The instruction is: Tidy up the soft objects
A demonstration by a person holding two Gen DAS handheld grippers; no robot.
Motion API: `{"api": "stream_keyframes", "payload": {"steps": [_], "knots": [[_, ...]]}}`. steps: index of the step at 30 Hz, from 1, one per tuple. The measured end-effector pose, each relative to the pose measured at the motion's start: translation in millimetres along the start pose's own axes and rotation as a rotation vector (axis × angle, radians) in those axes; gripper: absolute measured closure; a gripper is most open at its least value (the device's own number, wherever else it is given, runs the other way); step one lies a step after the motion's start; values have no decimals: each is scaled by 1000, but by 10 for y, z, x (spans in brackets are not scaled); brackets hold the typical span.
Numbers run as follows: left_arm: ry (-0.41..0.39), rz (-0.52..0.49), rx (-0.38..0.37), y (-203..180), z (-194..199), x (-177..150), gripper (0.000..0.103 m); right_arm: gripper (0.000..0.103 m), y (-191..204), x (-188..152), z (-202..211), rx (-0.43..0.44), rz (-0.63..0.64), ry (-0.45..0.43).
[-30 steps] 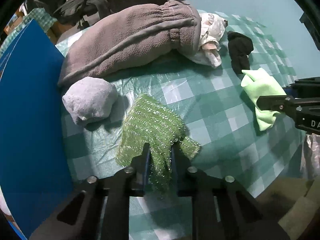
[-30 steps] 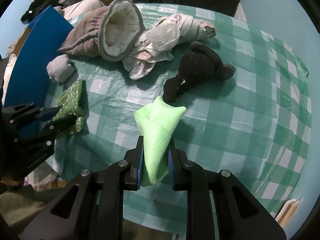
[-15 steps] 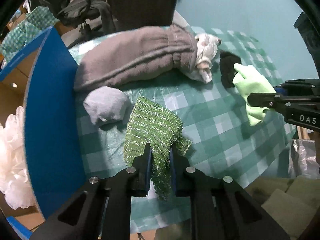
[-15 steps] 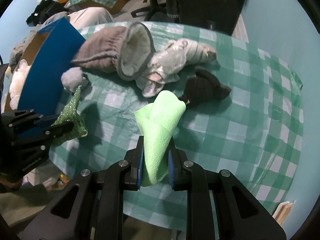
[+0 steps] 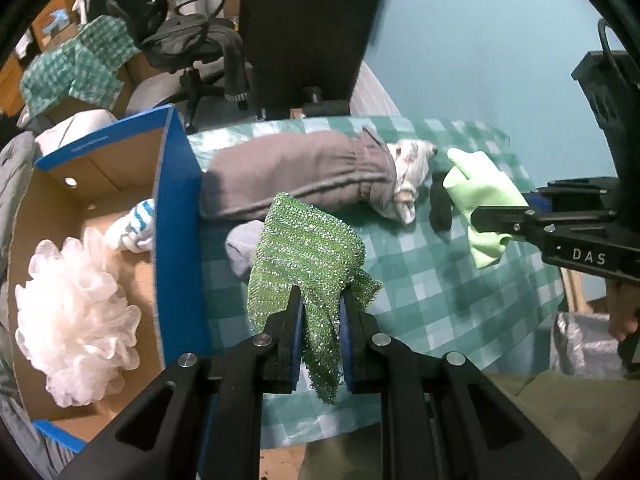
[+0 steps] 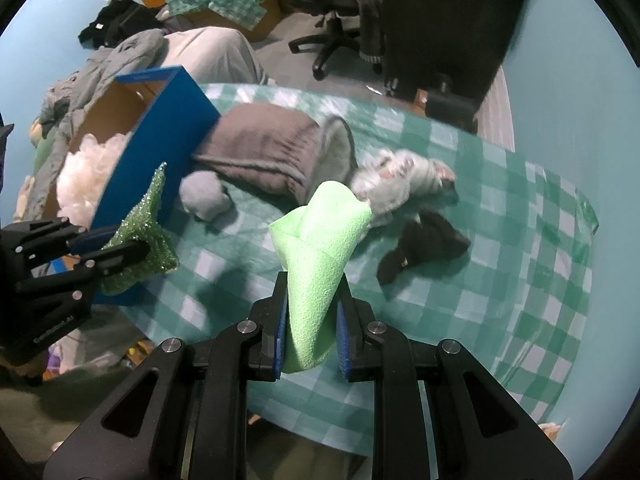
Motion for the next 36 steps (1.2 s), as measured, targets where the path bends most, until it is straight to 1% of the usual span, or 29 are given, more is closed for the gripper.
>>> {"api": "stream_keyframes", "payload": {"steps": [5, 13, 23, 29, 36], "knots": [[-41, 19, 5, 88, 234, 64, 87, 84, 158, 123, 82, 17, 20, -18], [-98, 64, 43, 289, 534, 88, 87, 84, 490, 341, 160, 65, 76, -34], [-125, 146, 90, 622, 719, -31, 87, 84, 938, 577, 226, 111, 162, -51], [-137, 205, 119, 830, 824, -115, 87, 84, 1182, 665, 240, 130, 207, -54], [-150, 250, 145, 1038, 897, -203, 87, 84, 1453, 738, 237, 145, 256, -57]]}}
Point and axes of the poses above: each gripper's, at about its wrist camera, not at the fingertips, and z roughly against the way its jaws point, y to its left, x to its top, the point moved 1 cm from there along -z, roughly the way its jaws point, and after that the axes turned 8 degrees about -z, right-handed, at the moved point
